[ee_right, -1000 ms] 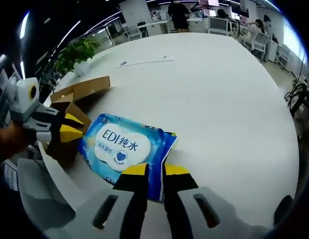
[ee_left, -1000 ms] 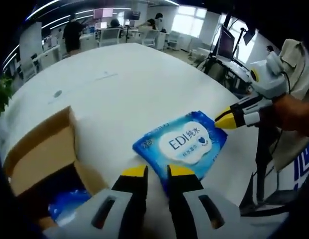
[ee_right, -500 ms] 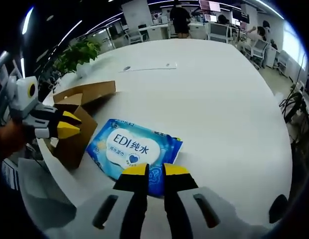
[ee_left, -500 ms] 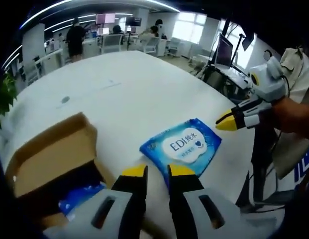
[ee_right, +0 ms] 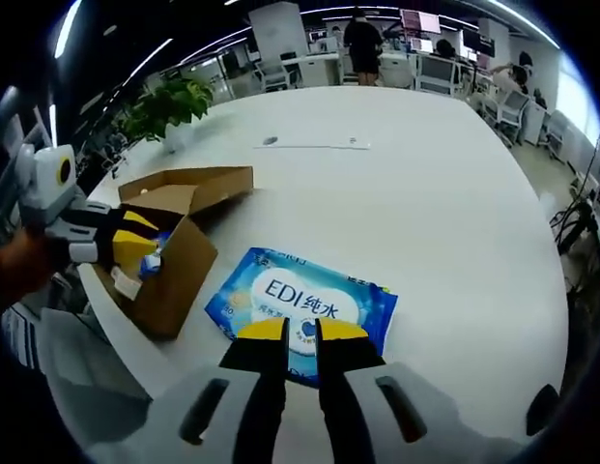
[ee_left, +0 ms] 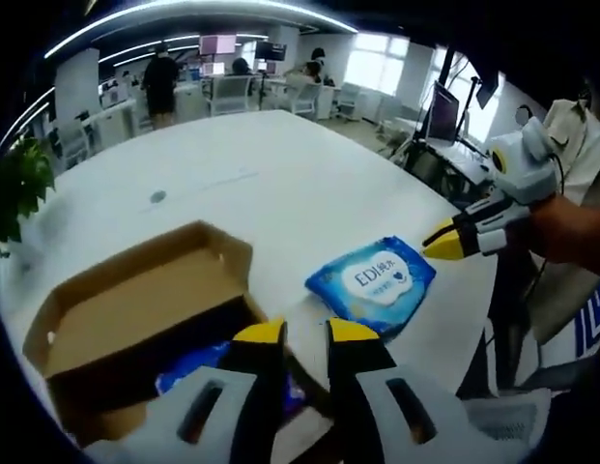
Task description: Operate the shoe box by opening the lid, removing the specified soft item, and placing it in the target area until the item is outside and the box remains undamaged.
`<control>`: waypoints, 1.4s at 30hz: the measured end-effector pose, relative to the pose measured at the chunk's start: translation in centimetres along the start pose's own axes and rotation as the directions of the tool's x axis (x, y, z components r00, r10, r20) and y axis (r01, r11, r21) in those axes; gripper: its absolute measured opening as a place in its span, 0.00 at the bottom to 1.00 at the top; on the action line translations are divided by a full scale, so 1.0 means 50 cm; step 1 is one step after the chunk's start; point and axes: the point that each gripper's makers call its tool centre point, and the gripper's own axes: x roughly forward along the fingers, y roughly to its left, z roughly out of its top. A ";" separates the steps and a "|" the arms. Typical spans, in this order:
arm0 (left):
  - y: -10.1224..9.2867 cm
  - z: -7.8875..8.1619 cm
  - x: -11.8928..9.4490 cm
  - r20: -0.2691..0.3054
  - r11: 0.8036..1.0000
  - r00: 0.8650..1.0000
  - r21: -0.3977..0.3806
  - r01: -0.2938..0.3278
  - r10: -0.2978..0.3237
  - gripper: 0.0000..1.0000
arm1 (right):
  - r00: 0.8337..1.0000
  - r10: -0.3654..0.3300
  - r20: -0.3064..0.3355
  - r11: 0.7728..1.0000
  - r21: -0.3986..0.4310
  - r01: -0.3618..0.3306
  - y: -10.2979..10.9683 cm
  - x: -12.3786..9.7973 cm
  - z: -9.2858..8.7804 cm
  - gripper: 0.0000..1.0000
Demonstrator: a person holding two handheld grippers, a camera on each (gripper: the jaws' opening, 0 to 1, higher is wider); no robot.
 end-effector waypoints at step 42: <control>0.216 -0.145 -0.047 -0.079 0.971 0.979 -0.134 -0.197 0.188 0.20 | 0.998 0.047 -0.040 0.996 -0.075 -0.050 0.119 0.045 0.021 0.09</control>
